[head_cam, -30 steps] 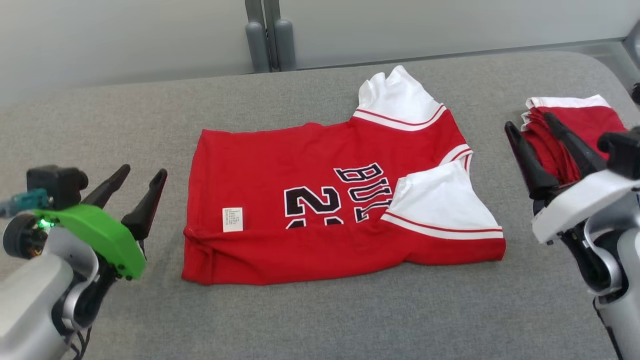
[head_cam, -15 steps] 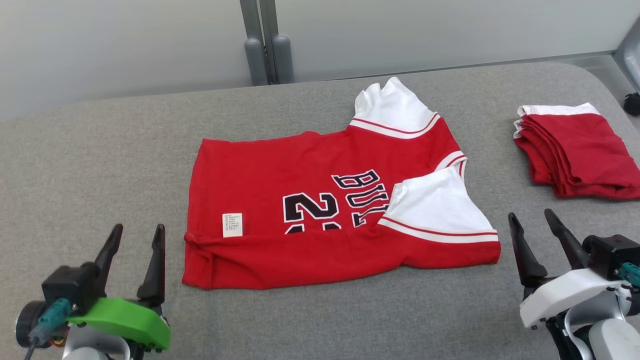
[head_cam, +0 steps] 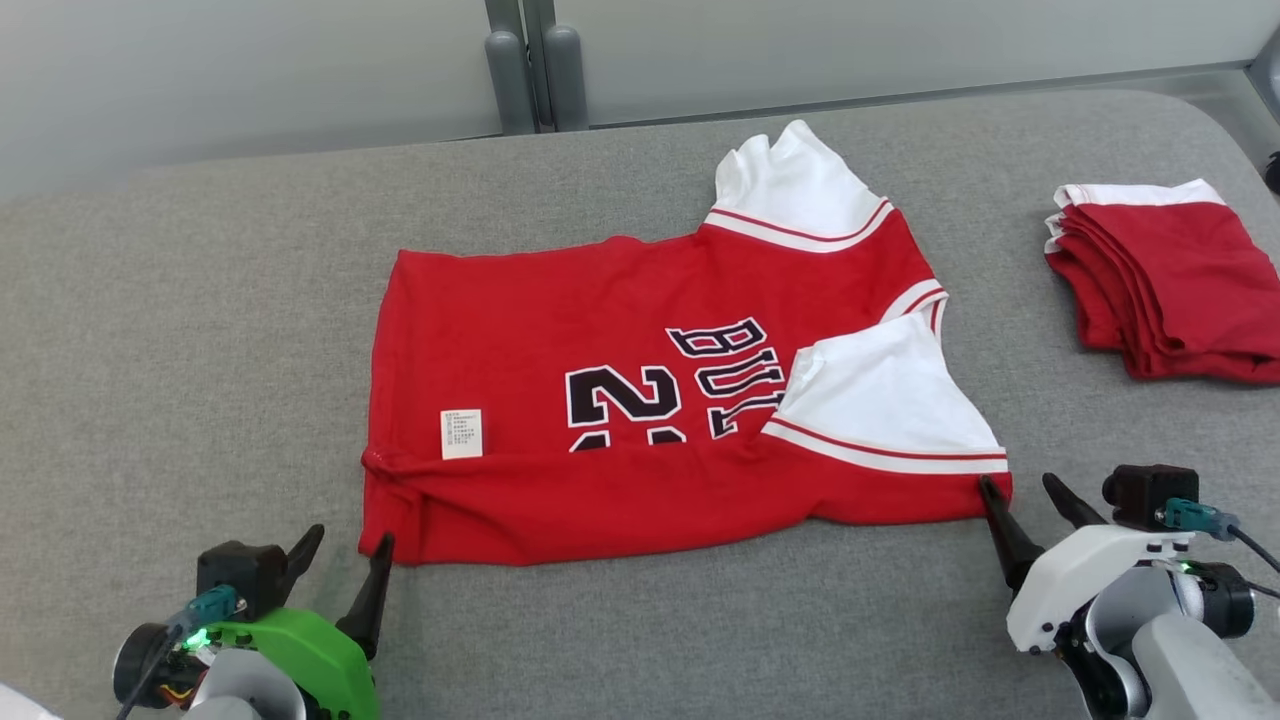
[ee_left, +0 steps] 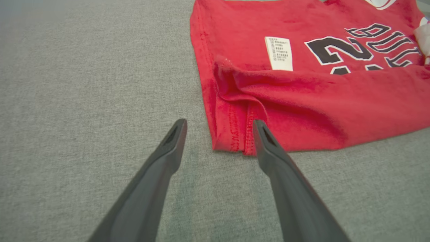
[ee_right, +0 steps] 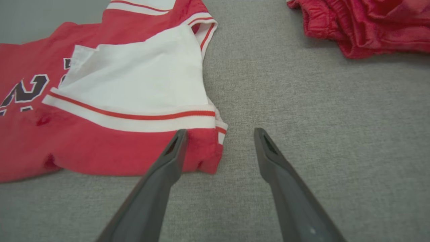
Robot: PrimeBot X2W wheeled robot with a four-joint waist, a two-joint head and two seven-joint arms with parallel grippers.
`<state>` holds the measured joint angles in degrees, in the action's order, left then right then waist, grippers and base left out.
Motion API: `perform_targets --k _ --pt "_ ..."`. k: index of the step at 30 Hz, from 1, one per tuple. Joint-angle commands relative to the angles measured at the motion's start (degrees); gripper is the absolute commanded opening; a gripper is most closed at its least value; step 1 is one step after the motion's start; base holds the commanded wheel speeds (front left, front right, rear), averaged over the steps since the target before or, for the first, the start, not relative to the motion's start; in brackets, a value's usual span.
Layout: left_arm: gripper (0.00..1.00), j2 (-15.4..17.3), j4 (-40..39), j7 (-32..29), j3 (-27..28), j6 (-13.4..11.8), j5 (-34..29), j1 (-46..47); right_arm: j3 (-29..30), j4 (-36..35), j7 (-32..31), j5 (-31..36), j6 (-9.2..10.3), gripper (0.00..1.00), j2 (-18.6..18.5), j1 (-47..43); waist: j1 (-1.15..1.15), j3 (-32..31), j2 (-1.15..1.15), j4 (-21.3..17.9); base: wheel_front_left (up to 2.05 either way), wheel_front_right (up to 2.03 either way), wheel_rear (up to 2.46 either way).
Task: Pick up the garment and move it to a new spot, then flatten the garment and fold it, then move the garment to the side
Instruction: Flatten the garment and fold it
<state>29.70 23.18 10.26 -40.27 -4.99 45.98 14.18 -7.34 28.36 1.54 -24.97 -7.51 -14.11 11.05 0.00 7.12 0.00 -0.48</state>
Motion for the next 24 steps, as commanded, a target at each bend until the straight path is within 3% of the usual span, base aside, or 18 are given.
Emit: perform_targets --k 1,7,13,14,15,16,17,18,19,24 --pt "1.0 -0.6 1.3 -0.5 -0.6 0.7 -0.5 1.4 -0.7 1.4 -0.3 -0.8 0.04 1.0 0.0 1.1 0.0 0.4 0.0 0.1 0.0 0.0 0.0" --pt "1.0 -3.4 5.9 -4.6 -3.2 1.9 -1.0 4.6 -3.7 6.3 0.0 -2.9 0.04 1.0 0.4 3.5 0.0 1.0 0.0 -0.1 0.0 0.0 0.0" --pt "1.0 -4.6 8.7 -9.4 -4.0 -0.4 -0.7 6.4 -6.4 9.0 0.5 -4.7 0.03 1.0 0.4 5.1 0.0 0.9 0.0 -0.6 0.0 0.0 0.0" --pt "1.0 -4.5 8.9 -9.9 -4.1 -0.7 -0.8 6.5 -6.8 9.3 0.5 -4.9 0.03 0.96 0.4 5.3 0.0 0.8 0.0 -0.7 0.0 0.0 0.0" --pt "1.0 -4.4 9.3 -10.4 -4.1 -0.9 -0.7 6.7 -7.3 9.7 0.7 -5.1 0.02 0.73 0.3 5.6 0.0 0.8 0.0 -0.8 0.0 0.0 0.0" --pt "0.87 -4.4 9.6 -10.8 -4.1 -1.2 -0.6 6.8 -7.7 9.8 0.8 -5.4 0.02 0.47 0.2 5.8 0.0 0.7 0.0 -0.9 0.0 0.0 0.0" --pt "0.41 -4.1 9.7 -11.1 -4.2 -1.4 -0.6 6.9 -8.2 10.1 0.9 -5.6 0.03 0.36 0.1 6.1 0.0 0.7 0.0 -0.9 0.0 0.0 0.0" --pt "0.0 -4.0 9.7 -10.8 -3.9 -1.7 -0.6 7.0 -8.4 10.3 1.1 -5.8 0.03 0.13 0.0 6.4 0.0 0.7 0.0 -1.0 0.0 0.0 0.0" --pt "0.0 -3.7 9.8 -10.6 -3.6 -2.1 -0.4 6.9 -8.7 10.5 1.3 -6.2 0.03 0.0 -0.2 6.6 0.0 0.6 0.0 -1.0 0.0 0.0 0.0" --pt "0.0 -3.0 8.6 -10.5 -3.2 -2.6 0.2 5.7 -9.5 11.4 2.0 -7.5 0.07 0.0 -1.4 6.8 0.0 -0.1 0.0 -0.8 0.0 0.0 0.0"
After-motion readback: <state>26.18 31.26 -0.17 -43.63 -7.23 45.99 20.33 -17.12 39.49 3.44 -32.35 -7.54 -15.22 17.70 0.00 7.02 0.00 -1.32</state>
